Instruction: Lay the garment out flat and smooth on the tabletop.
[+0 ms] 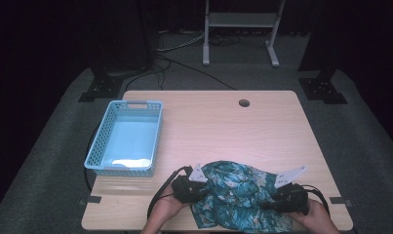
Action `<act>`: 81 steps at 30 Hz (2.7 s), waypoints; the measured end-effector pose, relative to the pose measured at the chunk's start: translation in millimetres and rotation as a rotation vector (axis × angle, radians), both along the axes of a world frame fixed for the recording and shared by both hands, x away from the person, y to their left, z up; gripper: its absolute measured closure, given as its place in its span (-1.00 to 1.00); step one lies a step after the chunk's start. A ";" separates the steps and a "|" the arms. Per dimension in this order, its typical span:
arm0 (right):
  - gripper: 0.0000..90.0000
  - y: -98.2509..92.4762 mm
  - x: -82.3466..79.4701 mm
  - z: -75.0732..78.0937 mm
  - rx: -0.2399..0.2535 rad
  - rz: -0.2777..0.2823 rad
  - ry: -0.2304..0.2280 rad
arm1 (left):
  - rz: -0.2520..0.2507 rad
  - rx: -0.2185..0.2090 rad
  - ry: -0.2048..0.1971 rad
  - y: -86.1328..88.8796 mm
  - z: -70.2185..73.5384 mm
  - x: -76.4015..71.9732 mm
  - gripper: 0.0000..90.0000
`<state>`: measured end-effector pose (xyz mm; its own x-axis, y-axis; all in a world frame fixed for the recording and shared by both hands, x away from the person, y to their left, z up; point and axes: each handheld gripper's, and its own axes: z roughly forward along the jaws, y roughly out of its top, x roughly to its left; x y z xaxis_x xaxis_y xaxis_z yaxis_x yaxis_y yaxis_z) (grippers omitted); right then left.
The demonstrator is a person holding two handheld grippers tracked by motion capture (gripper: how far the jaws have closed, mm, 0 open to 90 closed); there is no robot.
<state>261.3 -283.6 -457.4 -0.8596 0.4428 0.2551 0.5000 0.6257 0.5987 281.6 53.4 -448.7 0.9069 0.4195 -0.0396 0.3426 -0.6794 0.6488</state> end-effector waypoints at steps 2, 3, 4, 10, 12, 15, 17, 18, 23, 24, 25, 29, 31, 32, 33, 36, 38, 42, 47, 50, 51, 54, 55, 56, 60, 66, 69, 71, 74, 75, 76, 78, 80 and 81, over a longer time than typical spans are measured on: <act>0.78 -1.2 -1.2 6.3 0.018 0.001 -0.012 | -0.001 -0.012 -0.011 1.3 4.8 -1.1 0.71; 0.79 -2.0 -1.8 10.0 0.030 0.001 -0.017 | -0.003 -0.021 -0.017 1.9 8.3 -1.6 0.71; 0.79 -2.8 -2.3 14.7 0.041 0.001 -0.021 | -0.005 -0.025 -0.023 2.0 11.2 -2.1 0.71; 0.81 -6.6 -3.5 36.4 0.065 -0.004 -0.061 | -0.012 -0.057 -0.045 1.5 28.6 -2.2 0.71; 0.81 -7.2 -3.0 41.7 0.070 -0.003 -0.077 | -0.013 -0.075 -0.041 1.3 32.7 -1.3 0.71; 0.82 -8.1 -2.4 49.4 0.079 -0.008 -0.098 | -0.020 -0.082 -0.054 0.6 40.8 0.7 0.71; 0.82 -8.7 -1.4 54.0 0.088 -0.007 -0.105 | -0.023 -0.087 -0.059 0.4 45.7 1.5 0.71; 0.82 -9.0 -1.1 56.1 0.089 -0.006 -0.110 | -0.025 -0.089 -0.062 0.3 47.8 2.0 0.71; 0.82 -8.2 1.1 63.3 0.095 0.004 -0.124 | -0.032 -0.091 -0.069 -0.2 56.1 4.7 0.71; 0.82 -8.0 1.6 64.8 0.098 0.005 -0.128 | -0.032 -0.095 -0.069 -0.4 57.7 5.4 0.71; 0.83 -8.1 2.3 66.4 0.102 0.007 -0.130 | -0.034 -0.098 -0.070 -0.6 59.3 6.2 0.71; 0.83 -7.9 5.6 72.1 0.116 0.012 -0.140 | -0.043 -0.103 -0.072 -2.2 65.0 9.5 0.73; 0.83 -7.4 7.4 73.9 0.117 0.015 -0.142 | -0.047 -0.106 -0.070 -3.0 66.7 12.0 0.73; 0.83 -7.3 8.7 74.3 0.117 0.018 -0.143 | -0.045 -0.107 -0.069 -3.3 67.3 13.3 0.73; 0.83 -7.2 9.9 74.5 0.116 0.017 -0.144 | -0.045 -0.104 -0.070 -3.3 67.6 15.0 0.73; 0.83 -7.8 14.7 73.9 0.119 0.015 -0.142 | -0.035 -0.109 -0.064 -3.8 67.3 20.7 0.73; 0.83 -8.1 20.3 72.6 0.116 0.015 -0.139 | -0.034 -0.105 -0.059 -4.8 66.6 26.6 0.73; 0.86 -7.6 43.3 73.8 0.087 -0.011 -0.146 | 0.006 -0.110 -0.071 -10.1 70.9 52.7 0.73; 0.30 -6.8 127.8 109.4 0.092 -0.231 -0.265 | 0.209 -0.061 -0.297 -41.2 108.0 126.6 0.34; -0.20 -7.3 170.8 125.2 0.065 -0.411 -0.294 | 0.288 -0.087 -0.302 -52.1 111.1 152.4 -0.29; -0.28 -7.4 176.4 124.1 0.062 -0.441 -0.290 | 0.294 -0.083 -0.298 -53.8 106.6 155.5 -0.42; -0.32 -6.7 181.4 106.7 0.017 -0.456 -0.290 | 0.305 -0.088 -0.243 -56.7 82.0 158.9 -0.60; -0.31 -6.7 180.8 97.2 0.005 -0.441 -0.273 | 0.293 -0.084 -0.216 -57.7 71.6 158.2 -0.60; -0.31 -6.6 179.6 86.4 -0.016 -0.430 -0.261 | 0.285 -0.071 -0.202 -59.2 60.6 156.6 -0.60; -0.31 -6.2 170.0 42.8 -0.099 -0.404 -0.207 | 0.254 -0.039 -0.132 -64.6 21.5 147.8 -0.60; -0.30 -5.4 153.8 1.0 -0.176 -0.342 -0.169 | 0.232 -0.006 -0.079 -68.4 -10.4 139.9 -0.64; -0.30 -5.7 147.7 -5.0 -0.175 -0.335 -0.177 | 0.219 0.009 -0.077 -69.5 -16.5 136.3 -0.64; -0.31 -5.2 145.0 -7.9 -0.173 -0.329 -0.184 | 0.211 0.020 -0.075 -69.6 -19.2 134.1 -0.64; -0.35 -4.0 141.2 -10.1 -0.167 -0.333 -0.200 | 0.209 0.027 -0.062 -68.3 -23.1 131.1 -0.64; -0.35 -4.1 140.4 -10.4 -0.165 -0.331 -0.203 | 0.212 0.020 -0.057 -67.4 -24.4 130.4 -0.65; -0.35 -4.0 139.2 -10.7 -0.161 -0.332 -0.204 | 0.216 0.019 -0.057 -66.5 -24.8 129.4 -0.72; -0.35 -4.7 137.1 -11.5 -0.155 -0.328 -0.213 | 0.212 0.019 -0.058 -64.8 -25.0 127.2 -0.73; -0.35 -5.1 133.7 -12.5 -0.144 -0.325 -0.221 | 0.204 0.021 -0.056 -63.2 -25.0 124.6 -0.75; -0.35 -5.1 131.7 -13.0 -0.139 -0.324 -0.222 | 0.202 0.022 -0.055 -62.2 -25.0 123.1 -0.75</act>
<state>393.0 -288.8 -470.3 -0.6978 0.7163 -0.0022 0.5522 0.5398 0.6353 404.7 -8.8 -473.8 0.8049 0.5931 0.0191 0.4373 -0.6148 0.6564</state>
